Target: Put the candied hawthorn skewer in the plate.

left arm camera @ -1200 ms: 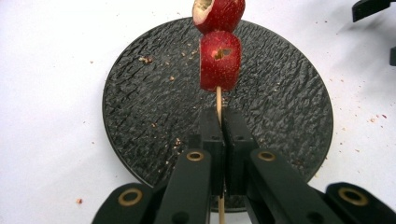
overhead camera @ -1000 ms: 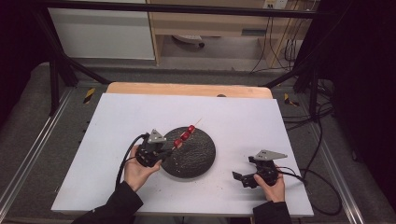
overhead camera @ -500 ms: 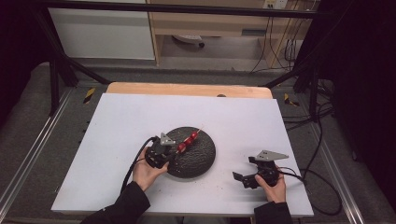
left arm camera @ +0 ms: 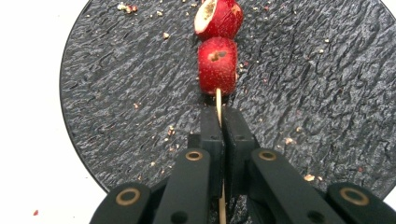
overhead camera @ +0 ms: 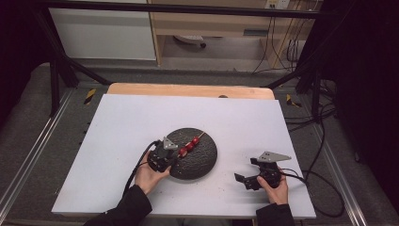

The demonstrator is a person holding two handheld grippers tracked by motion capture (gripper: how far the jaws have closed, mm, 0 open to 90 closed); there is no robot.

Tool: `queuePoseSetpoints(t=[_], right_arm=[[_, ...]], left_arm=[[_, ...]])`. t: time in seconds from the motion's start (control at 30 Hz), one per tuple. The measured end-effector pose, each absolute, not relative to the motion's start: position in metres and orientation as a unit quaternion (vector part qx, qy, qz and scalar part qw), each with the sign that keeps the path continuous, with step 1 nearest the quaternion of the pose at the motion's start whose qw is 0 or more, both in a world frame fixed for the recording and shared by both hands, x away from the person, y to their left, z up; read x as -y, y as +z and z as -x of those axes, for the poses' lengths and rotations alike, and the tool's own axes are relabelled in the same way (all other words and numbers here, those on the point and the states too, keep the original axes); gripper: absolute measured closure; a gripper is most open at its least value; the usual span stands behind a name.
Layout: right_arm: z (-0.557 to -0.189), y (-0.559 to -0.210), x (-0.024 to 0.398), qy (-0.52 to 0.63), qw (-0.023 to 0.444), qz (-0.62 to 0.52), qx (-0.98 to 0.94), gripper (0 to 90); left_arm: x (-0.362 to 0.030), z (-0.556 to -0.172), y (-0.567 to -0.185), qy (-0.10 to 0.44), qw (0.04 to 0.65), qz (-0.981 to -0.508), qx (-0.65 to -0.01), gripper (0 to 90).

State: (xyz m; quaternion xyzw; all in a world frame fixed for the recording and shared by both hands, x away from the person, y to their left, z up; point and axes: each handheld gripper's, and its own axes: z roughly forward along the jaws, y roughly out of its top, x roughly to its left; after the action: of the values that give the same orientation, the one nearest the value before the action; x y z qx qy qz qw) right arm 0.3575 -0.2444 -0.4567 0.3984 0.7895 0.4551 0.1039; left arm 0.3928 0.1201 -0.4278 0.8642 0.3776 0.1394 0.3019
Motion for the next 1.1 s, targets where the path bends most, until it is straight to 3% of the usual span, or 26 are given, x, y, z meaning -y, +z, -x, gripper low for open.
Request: queuePoseSetpoints(t=[0.23,0.67,0.9,1.1], right_arm=[[-0.357,-0.456,0.245,0.457,0.105,-0.398,-0.788,0.7],[-0.357,-0.457,0.245,0.454,0.105,-0.398,-0.790,0.7],[-0.358,-0.457,0.244,0.454,0.104,-0.397,-0.791,0.6],[-0.357,-0.457,0.244,0.453,0.100,-0.399,-0.791,0.5]], left_arm=[[-0.126,-0.390,-0.422,0.138,0.311,-0.865,-0.369,68.2],[-0.159,-0.381,-0.413,0.126,0.303,-0.883,-0.337,19.9],[-0.193,-0.372,-0.416,0.146,0.302,-0.872,-0.357,6.5],[-0.221,-0.360,-0.427,0.162,0.313,-0.858,-0.375,3.6]])
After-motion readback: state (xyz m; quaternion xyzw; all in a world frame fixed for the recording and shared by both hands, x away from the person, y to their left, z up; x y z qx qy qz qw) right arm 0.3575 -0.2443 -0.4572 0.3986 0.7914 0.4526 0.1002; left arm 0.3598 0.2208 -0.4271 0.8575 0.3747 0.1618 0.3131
